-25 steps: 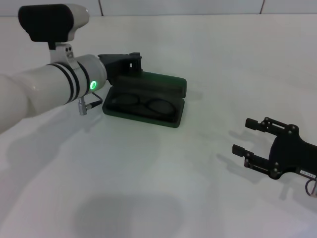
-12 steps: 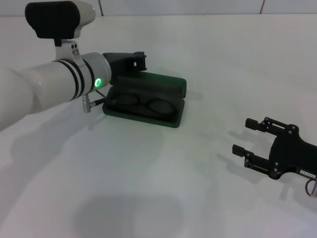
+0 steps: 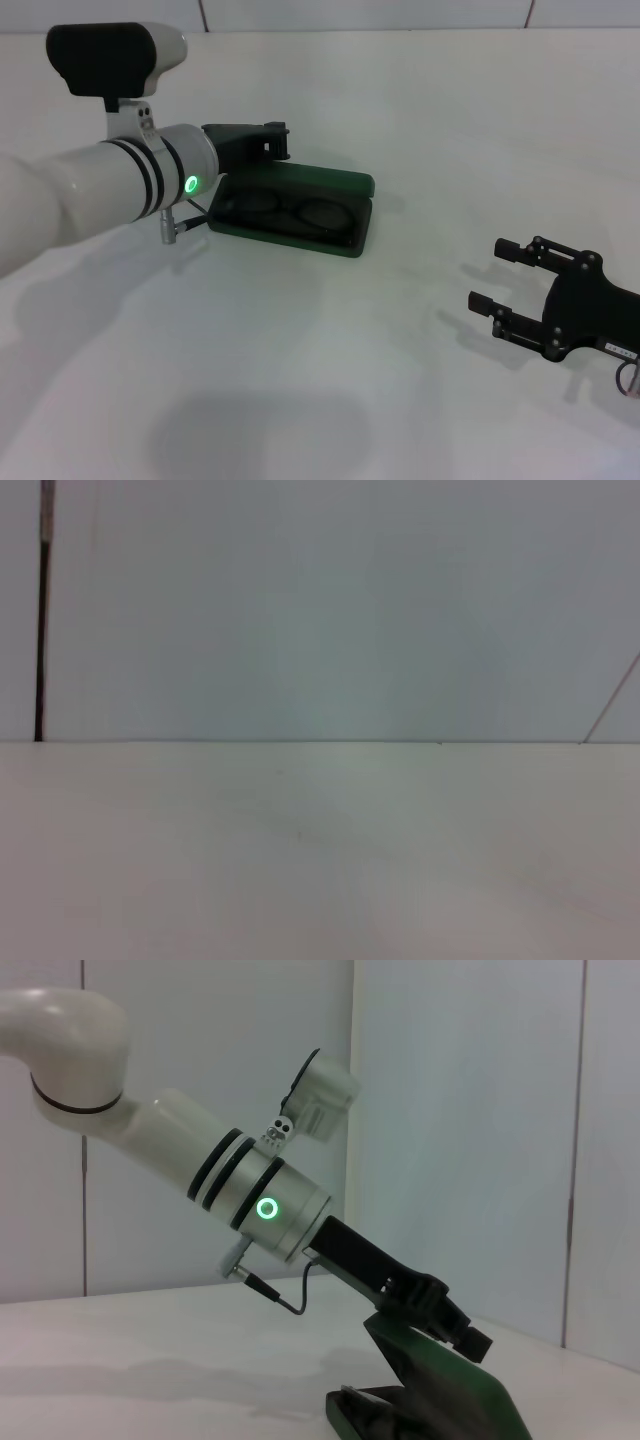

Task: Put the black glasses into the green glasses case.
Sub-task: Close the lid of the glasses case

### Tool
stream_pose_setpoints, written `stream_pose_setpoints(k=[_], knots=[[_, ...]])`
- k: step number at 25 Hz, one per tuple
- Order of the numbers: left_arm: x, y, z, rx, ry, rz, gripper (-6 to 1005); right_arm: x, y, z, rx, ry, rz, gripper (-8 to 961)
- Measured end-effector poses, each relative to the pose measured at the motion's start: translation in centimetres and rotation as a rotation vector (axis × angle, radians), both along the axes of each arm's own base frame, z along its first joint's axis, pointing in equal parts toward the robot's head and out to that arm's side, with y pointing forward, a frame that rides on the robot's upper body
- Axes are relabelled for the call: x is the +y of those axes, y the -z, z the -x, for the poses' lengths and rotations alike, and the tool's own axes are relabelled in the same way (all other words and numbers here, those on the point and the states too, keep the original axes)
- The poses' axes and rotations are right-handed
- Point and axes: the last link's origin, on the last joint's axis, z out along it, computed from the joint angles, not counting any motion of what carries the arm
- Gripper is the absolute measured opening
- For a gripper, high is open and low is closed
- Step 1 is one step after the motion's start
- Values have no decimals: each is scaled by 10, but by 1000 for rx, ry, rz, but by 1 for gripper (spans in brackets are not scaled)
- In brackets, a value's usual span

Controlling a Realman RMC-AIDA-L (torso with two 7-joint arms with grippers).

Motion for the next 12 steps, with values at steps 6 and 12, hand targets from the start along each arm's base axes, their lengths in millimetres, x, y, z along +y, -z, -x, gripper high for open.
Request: stream_pose_setpoints(k=[6,12], knots=[[-4,2,3,19,12,-3,93,1,0,1,0,-4,0,655],[-9,6,5,34,29,-21,93,3,0,3,0,-9,0,655]])
